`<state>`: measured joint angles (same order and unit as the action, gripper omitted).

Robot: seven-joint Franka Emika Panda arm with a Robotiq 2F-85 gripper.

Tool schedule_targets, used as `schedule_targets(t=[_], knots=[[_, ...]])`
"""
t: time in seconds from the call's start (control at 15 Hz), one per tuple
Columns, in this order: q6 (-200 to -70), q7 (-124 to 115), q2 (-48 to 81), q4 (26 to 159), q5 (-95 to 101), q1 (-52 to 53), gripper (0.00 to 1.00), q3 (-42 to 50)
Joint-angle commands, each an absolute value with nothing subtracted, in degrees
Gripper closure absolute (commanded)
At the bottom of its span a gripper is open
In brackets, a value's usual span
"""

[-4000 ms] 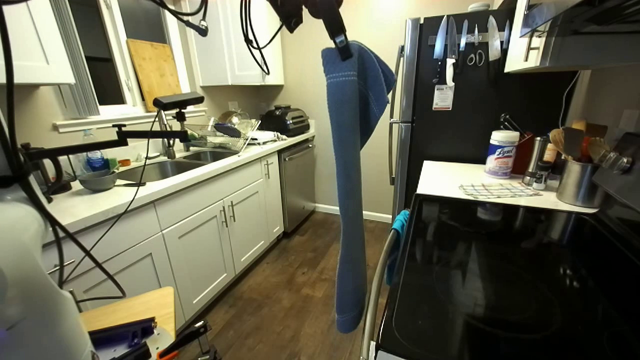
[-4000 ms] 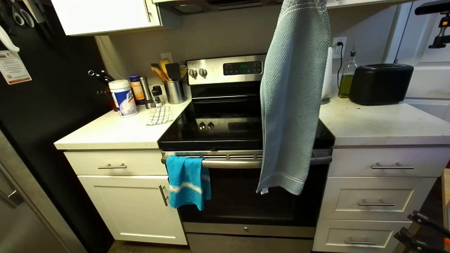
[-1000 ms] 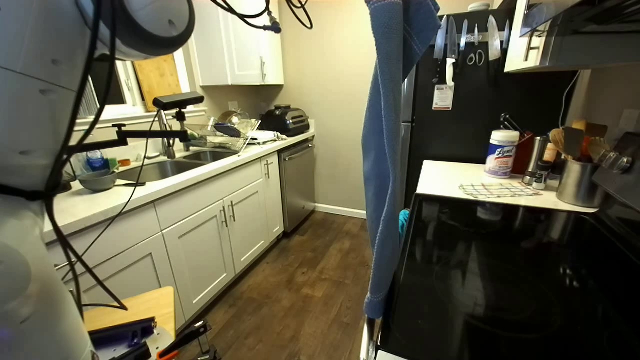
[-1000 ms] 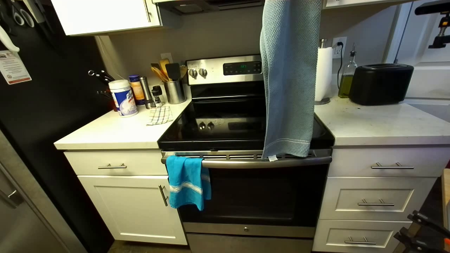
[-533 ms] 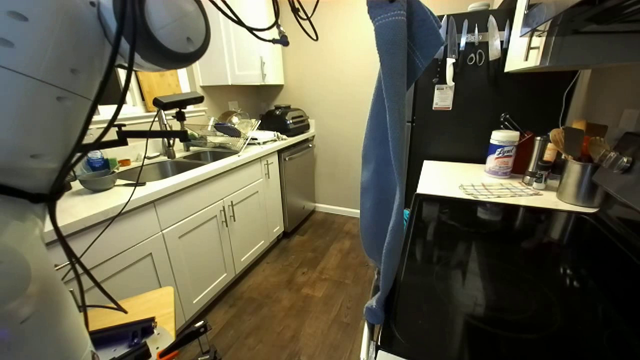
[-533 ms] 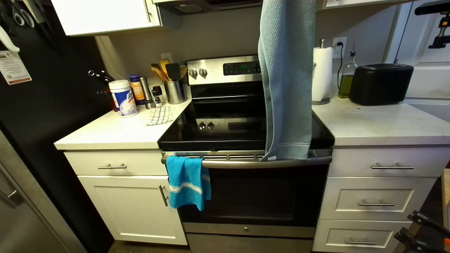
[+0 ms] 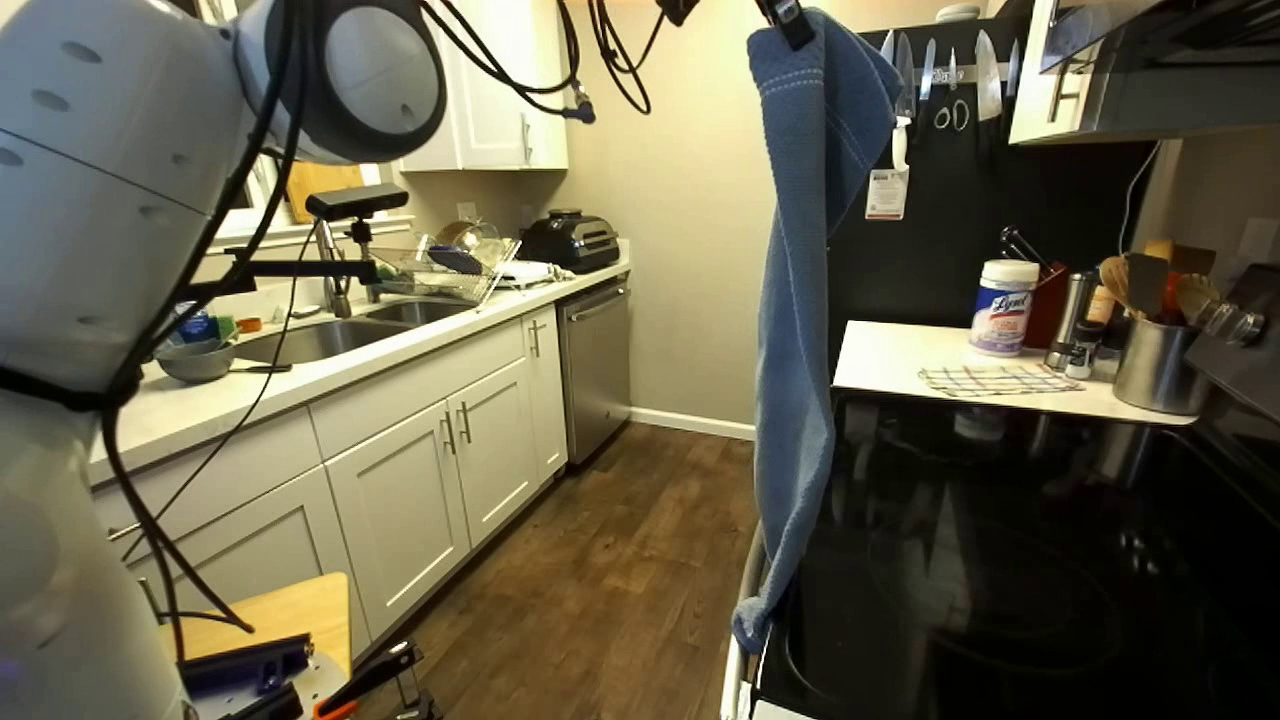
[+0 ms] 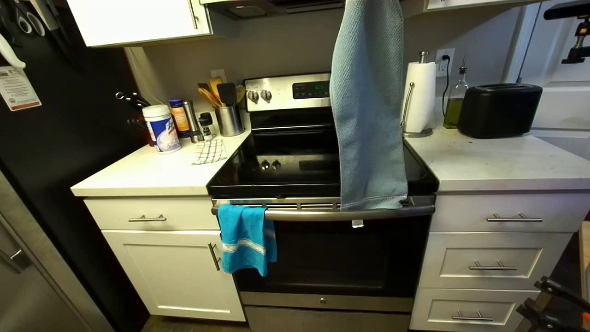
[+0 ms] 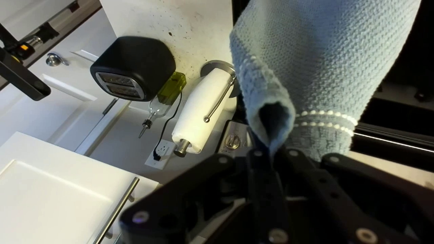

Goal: Hang the light blue towel on the handle of the oven.

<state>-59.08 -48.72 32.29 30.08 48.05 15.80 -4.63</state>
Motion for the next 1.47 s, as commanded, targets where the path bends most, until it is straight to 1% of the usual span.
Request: schedule_targets(t=[0.0,0.4,0.47,0.6,0.67,0.73,0.87,0.93,1.0,1.13,1.2,1.27,1.4], knots=[[-55.8,-45.1,36.1,23.9,43.9,17.1,0.99,0.0],[-53.8,-44.5,41.1,18.2,38.8,18.8,0.99,5.9],[-55.9,-47.4,37.7,24.8,39.3,18.2,0.99,3.3],[-56.2,-47.4,38.5,24.9,39.1,18.3,0.99,3.1],[-54.2,-44.7,43.0,17.7,37.9,19.2,0.99,6.4],[-56.4,-47.4,39.1,24.8,38.8,18.5,0.99,3.5],[-56.8,-47.2,39.8,24.8,38.8,18.7,0.99,3.5],[-54.9,-44.4,44.2,17.8,37.6,19.6,0.99,6.8],[-57.0,-47.1,40.4,24.8,38.7,19.0,0.99,3.9],[-57.4,-46.9,41.3,24.8,38.6,19.0,0.99,3.9],[-55.4,-44.2,45.8,17.9,37.2,19.7,0.99,7.0],[-55.5,-44.2,46.3,17.7,36.8,19.7,0.99,7.4],[-57.6,-45.4,45.1,21.6,35.1,19.8,0.99,8.2]])
